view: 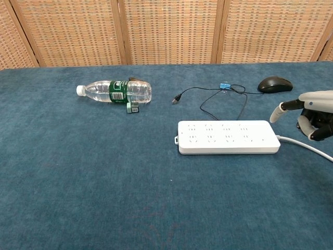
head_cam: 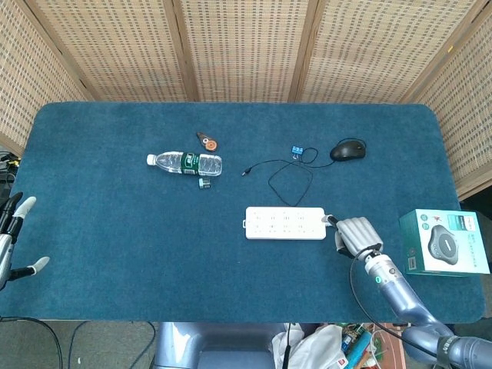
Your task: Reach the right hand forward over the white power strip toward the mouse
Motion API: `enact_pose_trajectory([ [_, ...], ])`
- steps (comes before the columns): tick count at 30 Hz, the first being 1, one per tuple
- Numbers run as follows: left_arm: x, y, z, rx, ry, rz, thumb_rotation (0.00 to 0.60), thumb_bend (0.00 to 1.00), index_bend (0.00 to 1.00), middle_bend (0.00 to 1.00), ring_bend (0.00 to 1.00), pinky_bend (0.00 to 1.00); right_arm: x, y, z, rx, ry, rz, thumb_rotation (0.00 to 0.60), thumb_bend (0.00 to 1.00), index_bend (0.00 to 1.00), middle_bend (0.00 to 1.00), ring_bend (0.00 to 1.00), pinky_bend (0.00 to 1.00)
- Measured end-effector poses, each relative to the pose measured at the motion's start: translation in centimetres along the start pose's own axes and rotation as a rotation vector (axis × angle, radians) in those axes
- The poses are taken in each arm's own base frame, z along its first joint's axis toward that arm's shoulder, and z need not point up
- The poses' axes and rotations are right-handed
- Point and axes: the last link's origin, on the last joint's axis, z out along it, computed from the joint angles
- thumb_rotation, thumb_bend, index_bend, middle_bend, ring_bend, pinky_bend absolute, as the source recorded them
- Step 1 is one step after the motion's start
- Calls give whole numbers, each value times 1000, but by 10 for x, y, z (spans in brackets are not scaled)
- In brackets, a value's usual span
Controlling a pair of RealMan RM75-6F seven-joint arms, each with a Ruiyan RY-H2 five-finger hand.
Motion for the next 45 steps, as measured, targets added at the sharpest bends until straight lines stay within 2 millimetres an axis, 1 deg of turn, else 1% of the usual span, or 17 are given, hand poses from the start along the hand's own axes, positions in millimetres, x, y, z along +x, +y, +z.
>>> enact_pose_trajectory([
  [5,-1,1,1,-2,-6,4,600,0,0,0,0,0,-3,-9,8,3,-12,-21,600,976,210,785,933,1000],
  [14,-1,0,1,3,-6,4,600,0,0,0,0,0,-6,-21,19,-16,-42,-58,600,976,217,785,933,1000],
  [32,-1,1,2,7,-15,2,600,0,0,0,0,0,-6,-30,26,-30,-55,-90,600,977,217,786,933,1000],
  [39,-2,-1,2,11,-17,2,600,0,0,0,0,0,-10,-28,29,-46,-73,-105,600,976,217,786,933,1000],
  [45,-2,1,3,12,-19,6,600,0,0,0,0,0,-13,-26,30,-52,-91,-115,600,977,224,786,933,1000],
])
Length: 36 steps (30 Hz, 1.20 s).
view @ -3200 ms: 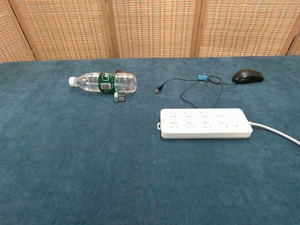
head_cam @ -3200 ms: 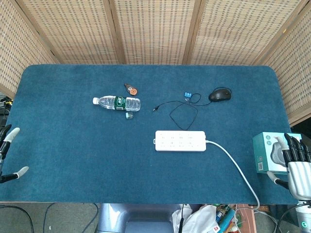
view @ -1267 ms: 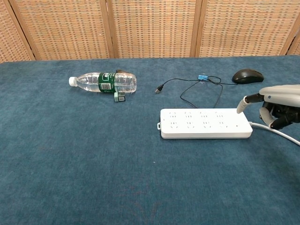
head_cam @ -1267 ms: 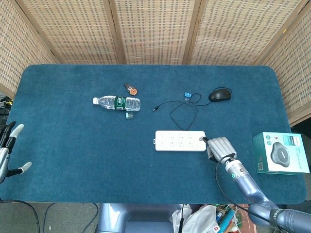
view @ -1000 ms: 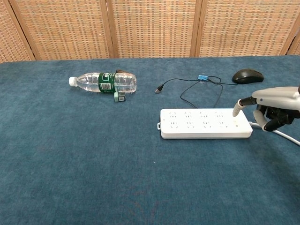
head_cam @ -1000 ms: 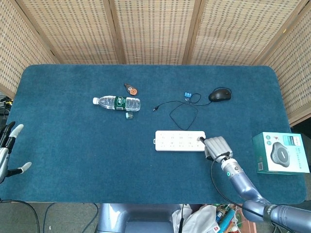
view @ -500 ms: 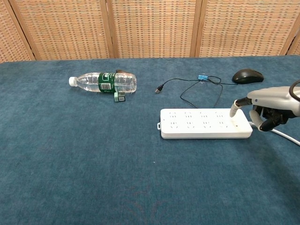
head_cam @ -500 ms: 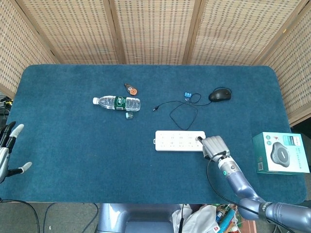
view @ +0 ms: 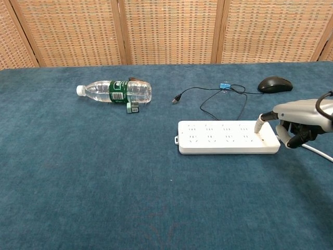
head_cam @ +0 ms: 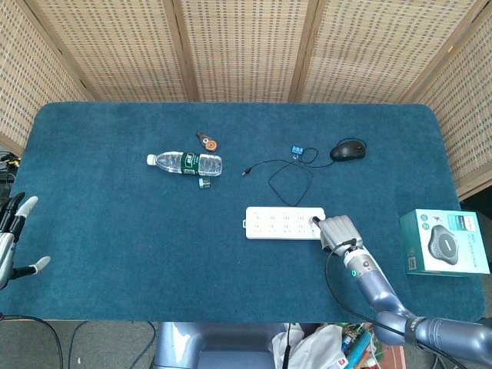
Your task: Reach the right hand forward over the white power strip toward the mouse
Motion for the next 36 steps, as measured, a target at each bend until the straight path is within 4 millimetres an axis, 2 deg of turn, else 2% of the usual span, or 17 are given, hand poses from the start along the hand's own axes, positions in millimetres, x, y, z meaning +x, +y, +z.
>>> enact_pose_trajectory([
  [19,-1,-1,-1,1,1,2,600,0,0,0,0,0,-4,1,-1,-12,-22,-17,600,976,247,786,933,1000],
  [25,0,-1,-1,2,4,-3,600,0,0,0,0,0,10,-3,-4,10,44,6,600,977,247,786,933,1000],
  [34,1,-4,-4,-2,8,-7,600,0,0,0,0,0,45,-5,-26,56,200,68,600,976,247,786,933,1000],
  [36,1,-6,-5,-1,10,-6,600,0,0,0,0,0,51,-1,-35,70,262,83,600,887,247,779,920,992],
])
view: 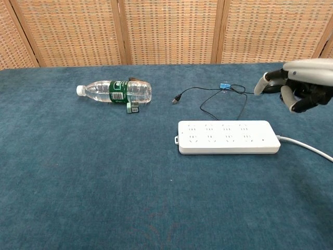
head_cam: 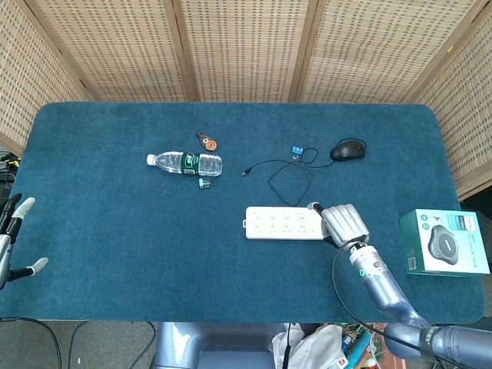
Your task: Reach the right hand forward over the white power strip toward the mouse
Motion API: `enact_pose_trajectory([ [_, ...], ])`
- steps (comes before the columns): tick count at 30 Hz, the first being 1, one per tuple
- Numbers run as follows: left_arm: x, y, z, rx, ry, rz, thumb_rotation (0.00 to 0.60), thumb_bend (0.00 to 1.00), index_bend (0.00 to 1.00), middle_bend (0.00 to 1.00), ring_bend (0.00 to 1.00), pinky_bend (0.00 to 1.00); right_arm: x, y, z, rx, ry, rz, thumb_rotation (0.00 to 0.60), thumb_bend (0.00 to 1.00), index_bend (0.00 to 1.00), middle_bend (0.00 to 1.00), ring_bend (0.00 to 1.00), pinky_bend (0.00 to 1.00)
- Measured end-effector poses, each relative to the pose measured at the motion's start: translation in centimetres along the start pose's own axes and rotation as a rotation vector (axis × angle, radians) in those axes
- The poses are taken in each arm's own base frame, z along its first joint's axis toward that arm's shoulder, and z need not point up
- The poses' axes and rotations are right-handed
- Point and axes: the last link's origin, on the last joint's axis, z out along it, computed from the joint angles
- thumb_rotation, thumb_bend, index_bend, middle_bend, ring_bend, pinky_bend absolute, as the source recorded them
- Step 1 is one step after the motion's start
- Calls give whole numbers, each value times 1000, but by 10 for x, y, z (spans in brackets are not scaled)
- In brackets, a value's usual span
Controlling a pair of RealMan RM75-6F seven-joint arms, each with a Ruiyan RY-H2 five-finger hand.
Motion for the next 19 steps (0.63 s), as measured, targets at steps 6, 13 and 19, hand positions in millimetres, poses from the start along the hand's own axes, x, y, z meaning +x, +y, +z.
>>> enact_pose_trajectory([
  [6,-3,-7,-6,3,3,4,600,0,0,0,0,0,14,25,-42,19,208,40,600,0,121,175,221,368],
  [13,-6,-10,-12,-7,16,-4,600,0,0,0,0,0,-8,76,-123,-105,269,7,600,0,0,0,0,0],
  [19,-8,-12,-16,-7,11,-3,600,0,0,0,0,0,-23,94,-158,-172,288,-45,600,0,0,0,0,0],
])
